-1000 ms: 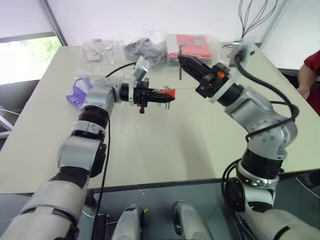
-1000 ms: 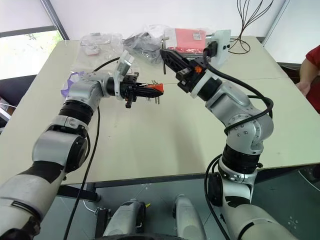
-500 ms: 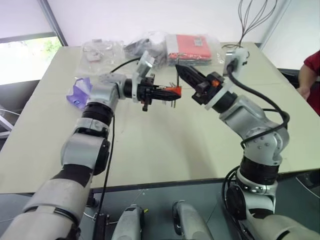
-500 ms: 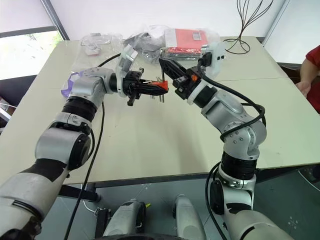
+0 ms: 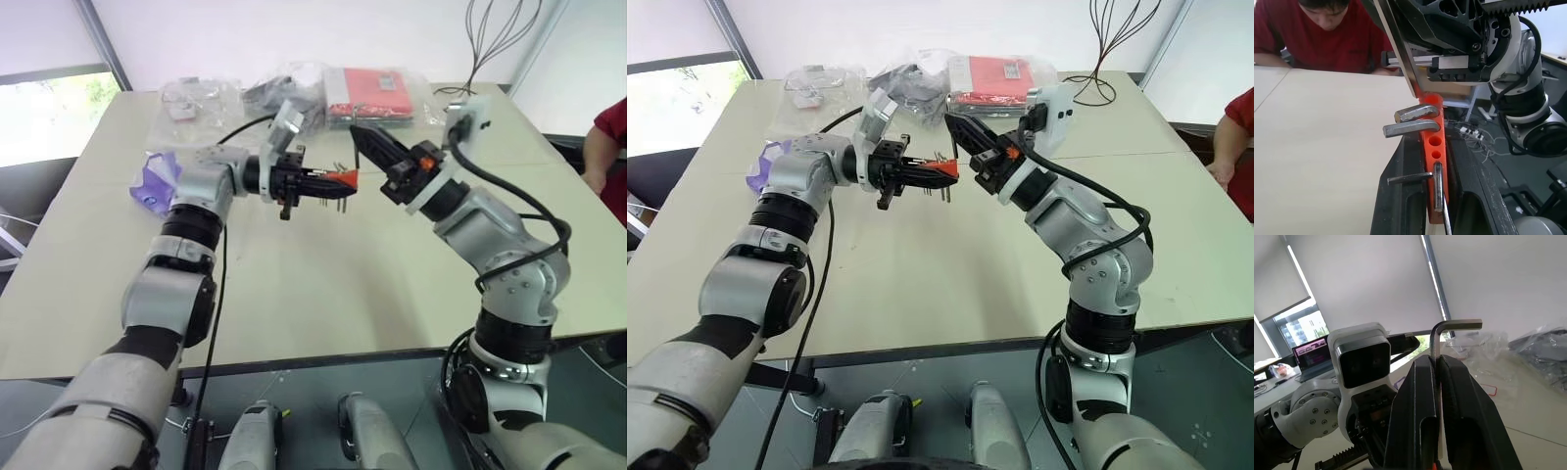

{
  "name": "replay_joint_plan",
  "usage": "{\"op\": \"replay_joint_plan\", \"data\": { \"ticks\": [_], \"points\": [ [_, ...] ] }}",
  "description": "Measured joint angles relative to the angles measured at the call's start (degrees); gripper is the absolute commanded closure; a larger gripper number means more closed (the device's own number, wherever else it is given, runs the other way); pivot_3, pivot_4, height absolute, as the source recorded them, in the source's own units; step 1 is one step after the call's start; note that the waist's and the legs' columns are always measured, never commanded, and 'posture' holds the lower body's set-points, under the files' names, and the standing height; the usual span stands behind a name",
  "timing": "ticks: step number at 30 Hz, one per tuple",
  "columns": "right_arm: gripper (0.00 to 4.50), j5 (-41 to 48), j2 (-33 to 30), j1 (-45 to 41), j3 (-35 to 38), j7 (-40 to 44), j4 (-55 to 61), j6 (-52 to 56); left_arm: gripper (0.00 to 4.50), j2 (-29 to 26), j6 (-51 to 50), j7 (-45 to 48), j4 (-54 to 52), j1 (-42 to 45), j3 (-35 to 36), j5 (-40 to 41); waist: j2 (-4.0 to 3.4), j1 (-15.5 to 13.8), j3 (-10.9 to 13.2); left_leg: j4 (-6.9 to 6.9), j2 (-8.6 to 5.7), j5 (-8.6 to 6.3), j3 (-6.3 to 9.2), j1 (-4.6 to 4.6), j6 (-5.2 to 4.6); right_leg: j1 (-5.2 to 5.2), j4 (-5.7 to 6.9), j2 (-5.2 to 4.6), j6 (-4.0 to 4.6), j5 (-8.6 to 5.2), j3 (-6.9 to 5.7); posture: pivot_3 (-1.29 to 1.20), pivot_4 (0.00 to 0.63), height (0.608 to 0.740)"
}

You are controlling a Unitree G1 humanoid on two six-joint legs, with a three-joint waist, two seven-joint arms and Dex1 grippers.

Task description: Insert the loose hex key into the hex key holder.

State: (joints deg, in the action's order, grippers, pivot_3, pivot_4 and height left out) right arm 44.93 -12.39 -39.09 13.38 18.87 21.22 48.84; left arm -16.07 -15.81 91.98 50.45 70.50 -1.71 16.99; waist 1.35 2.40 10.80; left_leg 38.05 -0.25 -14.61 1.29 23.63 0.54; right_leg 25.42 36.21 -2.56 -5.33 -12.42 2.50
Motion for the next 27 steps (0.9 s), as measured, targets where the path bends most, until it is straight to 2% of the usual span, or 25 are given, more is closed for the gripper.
{"op": "replay_joint_plan", "data": {
  "ticks": [27],
  "points": [
    [4.42,2.7,0.0,0.4,-1.8,-3.0,0.0,-1.3,4.5,1.0,5.6,-1.2,2.8,-0.8,-0.8,-2.7,0.0,0.0,0.0,0.0,0.0,0.0,0.0,-0.01,0.0,-0.01,0.0,0.0,0.0,0.0,0.0,0.0,0.15,0.74]
  ]
}}
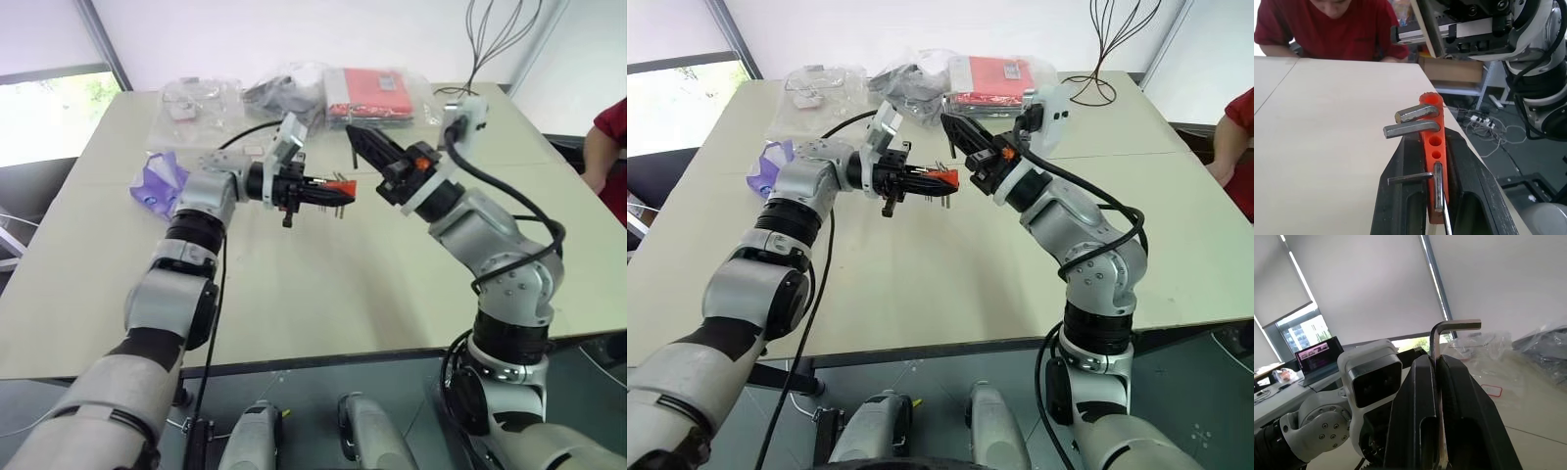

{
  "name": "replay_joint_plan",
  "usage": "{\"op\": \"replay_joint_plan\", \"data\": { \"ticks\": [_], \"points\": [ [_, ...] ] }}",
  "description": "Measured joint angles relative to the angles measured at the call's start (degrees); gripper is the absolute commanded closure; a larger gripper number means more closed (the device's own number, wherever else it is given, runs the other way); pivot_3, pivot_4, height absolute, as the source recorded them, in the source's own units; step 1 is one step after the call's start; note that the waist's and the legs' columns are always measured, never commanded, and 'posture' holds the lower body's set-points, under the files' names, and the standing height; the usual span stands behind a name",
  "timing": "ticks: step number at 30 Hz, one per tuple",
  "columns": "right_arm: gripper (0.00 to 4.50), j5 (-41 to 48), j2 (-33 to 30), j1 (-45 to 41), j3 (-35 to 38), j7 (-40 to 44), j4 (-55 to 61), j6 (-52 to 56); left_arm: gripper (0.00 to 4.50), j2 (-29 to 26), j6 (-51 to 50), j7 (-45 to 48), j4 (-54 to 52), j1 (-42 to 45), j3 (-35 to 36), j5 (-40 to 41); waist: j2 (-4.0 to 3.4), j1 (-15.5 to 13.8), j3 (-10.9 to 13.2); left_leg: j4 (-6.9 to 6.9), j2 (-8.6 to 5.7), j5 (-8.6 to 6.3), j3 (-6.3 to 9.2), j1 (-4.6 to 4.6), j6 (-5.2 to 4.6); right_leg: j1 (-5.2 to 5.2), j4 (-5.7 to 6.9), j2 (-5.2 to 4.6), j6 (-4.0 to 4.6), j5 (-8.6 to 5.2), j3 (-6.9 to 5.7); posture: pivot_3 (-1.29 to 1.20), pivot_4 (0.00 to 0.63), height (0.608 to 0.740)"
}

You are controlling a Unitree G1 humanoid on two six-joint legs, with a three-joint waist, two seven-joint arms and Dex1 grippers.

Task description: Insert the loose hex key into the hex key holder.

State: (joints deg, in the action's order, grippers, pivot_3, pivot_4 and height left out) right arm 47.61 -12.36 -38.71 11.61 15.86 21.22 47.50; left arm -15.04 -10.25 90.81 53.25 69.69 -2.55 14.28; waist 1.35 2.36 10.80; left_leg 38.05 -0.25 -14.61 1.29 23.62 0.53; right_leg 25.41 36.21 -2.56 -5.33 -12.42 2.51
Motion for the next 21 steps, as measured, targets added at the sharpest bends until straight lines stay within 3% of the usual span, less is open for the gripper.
{"op": "replay_joint_plan", "data": {
  "ticks": [21],
  "points": [
    [4.42,0.9,-0.3,1.2,-0.9,-0.8,0.0,-1.8,4.5,0.3,-5.1,0.2,-1.9,0.8,1.7,2.6,0.0,0.0,0.0,0.01,0.0,0.0,0.0,-0.01,0.0,0.0,0.01,0.0,0.0,0.0,0.0,0.0,0.15,0.74]
  ]
}}
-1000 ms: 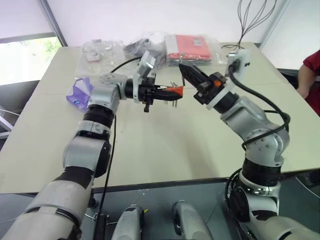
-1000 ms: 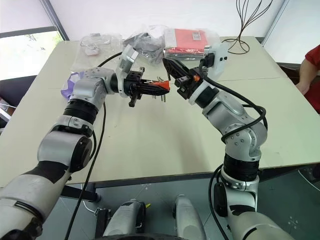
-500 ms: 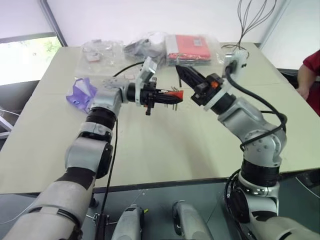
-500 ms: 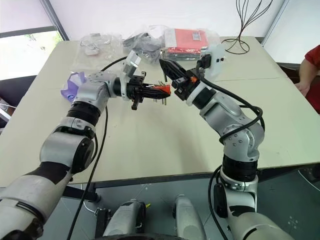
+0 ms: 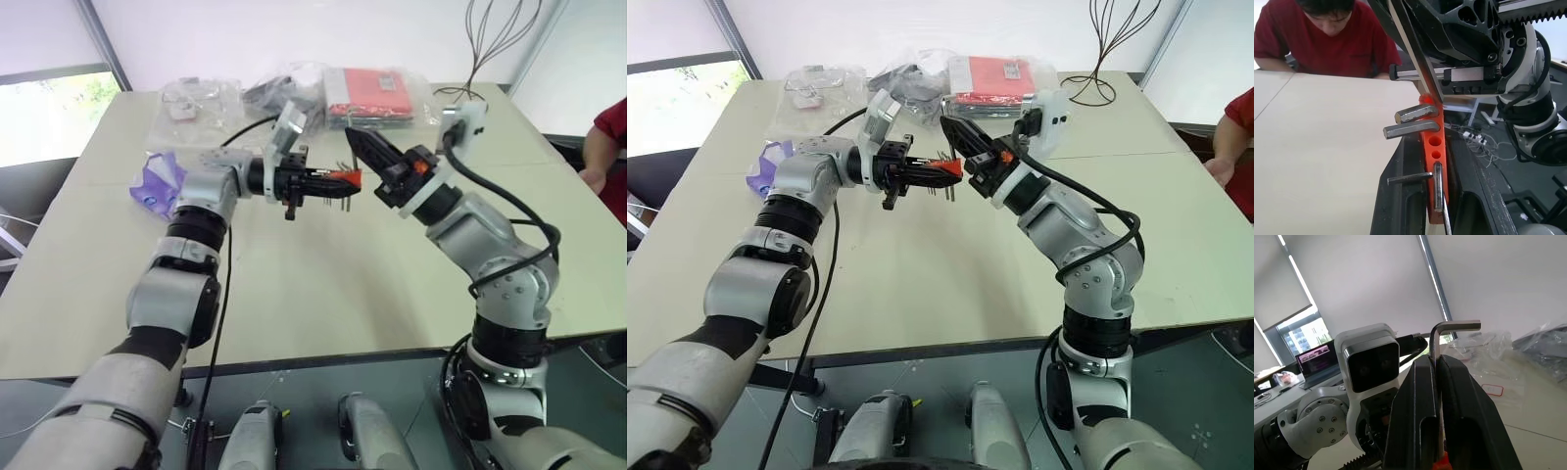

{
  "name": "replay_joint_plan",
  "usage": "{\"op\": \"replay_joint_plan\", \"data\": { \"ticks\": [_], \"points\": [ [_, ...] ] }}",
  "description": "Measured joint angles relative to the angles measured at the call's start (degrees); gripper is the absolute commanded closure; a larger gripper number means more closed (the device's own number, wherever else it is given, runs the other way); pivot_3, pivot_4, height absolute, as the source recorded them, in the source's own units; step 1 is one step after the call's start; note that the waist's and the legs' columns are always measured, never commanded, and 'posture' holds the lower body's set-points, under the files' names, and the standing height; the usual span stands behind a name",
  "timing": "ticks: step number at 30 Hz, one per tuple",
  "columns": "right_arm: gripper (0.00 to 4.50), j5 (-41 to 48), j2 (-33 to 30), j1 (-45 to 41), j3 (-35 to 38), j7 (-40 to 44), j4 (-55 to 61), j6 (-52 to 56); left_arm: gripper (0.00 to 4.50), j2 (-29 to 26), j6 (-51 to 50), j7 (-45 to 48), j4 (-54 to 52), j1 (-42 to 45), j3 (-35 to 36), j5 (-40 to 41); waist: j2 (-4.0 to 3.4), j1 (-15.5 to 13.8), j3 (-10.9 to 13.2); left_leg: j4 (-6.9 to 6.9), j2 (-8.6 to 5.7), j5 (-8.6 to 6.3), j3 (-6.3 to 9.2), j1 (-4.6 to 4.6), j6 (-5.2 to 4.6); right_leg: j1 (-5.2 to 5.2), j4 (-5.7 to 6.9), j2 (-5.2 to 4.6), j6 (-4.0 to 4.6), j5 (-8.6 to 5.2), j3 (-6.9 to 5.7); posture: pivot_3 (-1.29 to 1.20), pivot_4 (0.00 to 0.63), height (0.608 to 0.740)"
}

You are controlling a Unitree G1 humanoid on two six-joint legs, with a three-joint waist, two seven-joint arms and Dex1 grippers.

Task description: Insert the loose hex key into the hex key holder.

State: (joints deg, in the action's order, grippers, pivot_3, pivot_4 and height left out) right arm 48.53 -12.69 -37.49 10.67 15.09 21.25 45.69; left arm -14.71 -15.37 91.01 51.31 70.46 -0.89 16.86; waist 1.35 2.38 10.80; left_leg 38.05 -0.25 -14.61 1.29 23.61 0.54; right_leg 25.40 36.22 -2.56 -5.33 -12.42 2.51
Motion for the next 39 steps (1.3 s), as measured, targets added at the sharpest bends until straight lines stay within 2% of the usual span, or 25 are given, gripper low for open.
{"op": "replay_joint_plan", "data": {
  "ticks": [20,39],
  "points": [
    [4.42,0.1,-2.1,0.6,-0.1,1.3,0.0,-1.7,4.5,-0.4,-2.9,-0.9,-2.5,-0.5,0.2,0.7,0.0,0.0,0.0,0.01,0.0,0.0,-0.01,-0.01,0.0,0.0,0.0,0.0,0.0,0.0,0.0,0.0,0.15,0.74],
    [4.42,1.4,-7.0,3.2,-0.1,3.4,2.2,-2.4,4.5,-0.4,-2.8,-1.3,-1.8,-0.5,0.0,0.5,0.0,0.0,0.0,0.01,0.0,0.0,-0.02,-0.02,0.0,-0.02,0.0,0.0,0.0,0.0,0.01,0.0,0.15,0.74]
  ]
}}
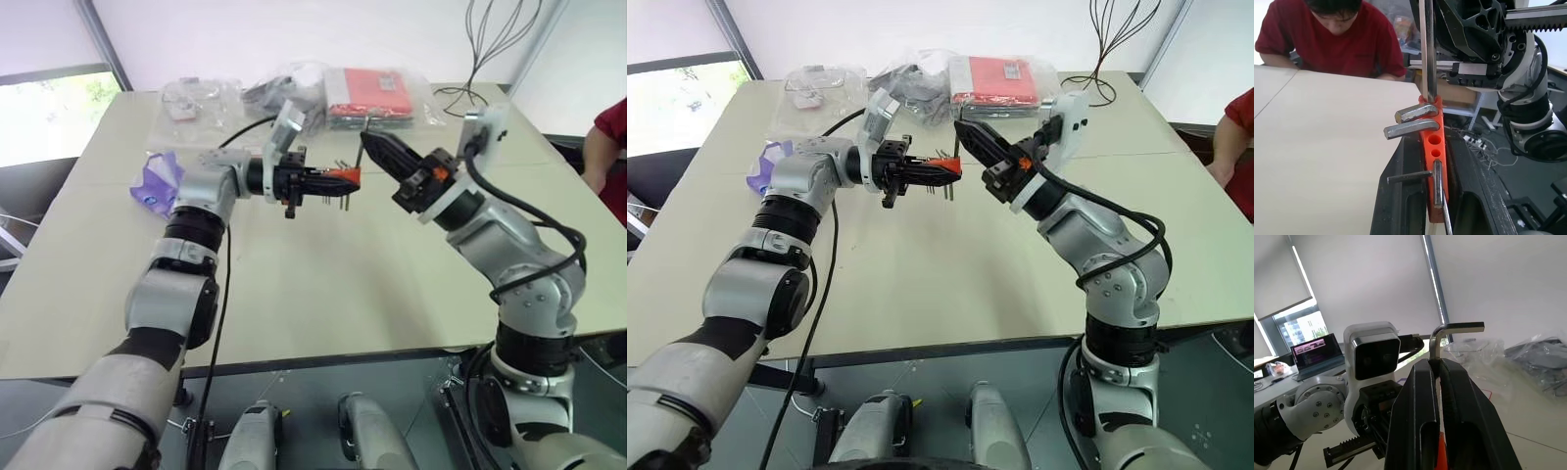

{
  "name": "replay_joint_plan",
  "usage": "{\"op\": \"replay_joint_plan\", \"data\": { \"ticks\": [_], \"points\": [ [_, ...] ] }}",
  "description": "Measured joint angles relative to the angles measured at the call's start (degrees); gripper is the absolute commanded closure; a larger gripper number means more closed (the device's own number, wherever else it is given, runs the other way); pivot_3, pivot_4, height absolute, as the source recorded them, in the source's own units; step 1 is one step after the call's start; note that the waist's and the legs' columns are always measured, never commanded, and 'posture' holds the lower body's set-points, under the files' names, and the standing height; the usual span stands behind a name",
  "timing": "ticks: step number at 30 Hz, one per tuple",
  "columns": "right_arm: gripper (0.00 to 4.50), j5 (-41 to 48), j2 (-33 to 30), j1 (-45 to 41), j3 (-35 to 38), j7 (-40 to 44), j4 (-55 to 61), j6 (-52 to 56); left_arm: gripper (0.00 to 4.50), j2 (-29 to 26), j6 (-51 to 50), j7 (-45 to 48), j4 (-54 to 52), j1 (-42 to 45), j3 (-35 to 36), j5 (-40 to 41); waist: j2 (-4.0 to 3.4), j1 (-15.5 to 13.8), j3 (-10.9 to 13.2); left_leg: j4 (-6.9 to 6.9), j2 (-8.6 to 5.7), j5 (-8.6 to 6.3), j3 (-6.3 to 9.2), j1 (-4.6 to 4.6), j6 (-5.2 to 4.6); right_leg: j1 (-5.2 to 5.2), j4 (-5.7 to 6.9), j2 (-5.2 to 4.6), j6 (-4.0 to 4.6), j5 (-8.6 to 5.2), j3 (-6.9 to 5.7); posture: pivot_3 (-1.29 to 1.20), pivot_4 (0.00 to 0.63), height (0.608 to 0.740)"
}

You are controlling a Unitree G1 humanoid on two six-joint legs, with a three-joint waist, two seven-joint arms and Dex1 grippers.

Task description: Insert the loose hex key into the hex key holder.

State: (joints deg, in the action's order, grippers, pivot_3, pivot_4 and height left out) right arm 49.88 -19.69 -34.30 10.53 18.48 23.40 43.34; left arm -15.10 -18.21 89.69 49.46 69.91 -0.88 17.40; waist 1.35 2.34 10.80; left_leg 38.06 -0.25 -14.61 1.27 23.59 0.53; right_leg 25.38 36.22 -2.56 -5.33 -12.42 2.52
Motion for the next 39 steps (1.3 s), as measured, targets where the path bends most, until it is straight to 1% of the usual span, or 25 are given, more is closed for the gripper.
{"op": "replay_joint_plan", "data": {
  "ticks": [10,23,24,25,27,28,29,32,36,39],
  "points": [
    [4.42,0.4,-0.6,1.3,-1.9,0.8,-0.1,1.4,4.5,0.0,1.4,0.9,-0.2,-2.2,-0.5,-0.6,0.0,0.0,0.0,0.01,0.0,0.0,-0.01,-0.03,0.0,-0.02,0.01,0.0,0.0,0.0,0.01,0.0,0.15,0.74],
    [4.42,0.9,-0.5,1.5,-1.9,0.2,0.0,1.9,4.5,-0.2,1.9,0.8,-0.3,-2.3,-0.6,-0.7,0.0,-0.1,0.0,0.02,0.0,0.0,-0.01,-0.03,0.0,-0.03,0.0,0.0,0.0,0.0,0.01,0.0,0.15,0.74],
    [3.77,1.0,-0.6,1.5,-1.9,0.2,0.0,2.0,4.5,-0.1,1.9,0.7,-0.3,-2.3,-0.5,-0.6,0.0,-0.1,0.0,0.02,0.0,0.0,-0.01,-0.03,0.0,-0.03,0.01,0.0,0.0,0.0,0.01,0.0,0.15,0.74],
    [3.51,1.0,-0.7,1.9,-2.3,0.2,0.0,2.7,4.5,-0.2,2.0,0.5,-0.6,-2.2,-0.4,-0.5,0.01,-0.1,0.0,0.02,0.0,0.0,0.0,-0.03,0.0,-0.03,0.0,0.01,0.0,0.0,0.01,0.0,0.15,0.74],
    [2.46,1.0,-0.7,3.2,-3.0,0.1,-0.2,3.7,4.5,-0.5,2.4,0.3,-1.5,-2.0,-0.3,-0.4,0.0,-0.1,0.0,0.02,0.0,0.0,0.0,-0.03,0.0,-0.03,0.0,0.0,0.0,0.0,0.01,0.0,0.15,0.74],
    [2.1,1.0,-0.7,3.3,-3.0,0.1,-0.2,3.8,4.5,-0.5,2.4,0.3,-1.7,-2.0,-0.2,-0.4,0.0,-0.1,0.0,0.02,0.0,0.0,0.0,-0.03,0.0,-0.03,0.0,0.0,0.0,0.0,0.01,0.0,0.15,0.74],
    [1.55,0.9,-0.7,3.3,-3.0,0.0,-0.2,3.8,4.5,-0.5,2.4,0.3,-1.8,-2.0,-0.2,-0.4,0.0,-0.1,0.0,0.02,0.0,0.0,-0.01,-0.03,0.0,-0.03,0.0,0.0,0.0,0.0,0.02,0.0,0.15,0.74],
    [0.17,0.3,-0.7,3.3,-3.0,-0.5,-0.2,3.7,4.5,-0.6,2.5,0.3,-1.8,-2.0,-0.2,-0.4,0.0,-0.1,0.0,0.04,0.0,0.0,-0.01,-0.04,0.0,-0.04,0.0,0.0,0.0,0.0,0.01,0.0,0.15,0.74],
    [0.17,-0.1,-2.2,3.3,-2.0,-0.8,-0.2,3.7,4.5,-0.6,2.5,0.2,-1.8,-2.0,-0.2,-0.4,0.0,-0.2,0.0,0.04,0.0,0.0,-0.01,-0.04,0.0,-0.04,0.0,0.0,0.0,0.0,0.01,0.0,0.15,0.74],
    [0.17,1.5,-6.1,3.9,0.7,0.1,0.1,5.0,4.5,-1.0,2.5,0.1,-1.8,-2.0,-0.2,-0.5,0.0,-0.2,0.0,0.04,0.0,0.0,-0.02,-0.03,0.0,-0.05,-0.01,-0.01,0.0,0.0,0.02,0.0,0.15,0.74]
  ]
}}
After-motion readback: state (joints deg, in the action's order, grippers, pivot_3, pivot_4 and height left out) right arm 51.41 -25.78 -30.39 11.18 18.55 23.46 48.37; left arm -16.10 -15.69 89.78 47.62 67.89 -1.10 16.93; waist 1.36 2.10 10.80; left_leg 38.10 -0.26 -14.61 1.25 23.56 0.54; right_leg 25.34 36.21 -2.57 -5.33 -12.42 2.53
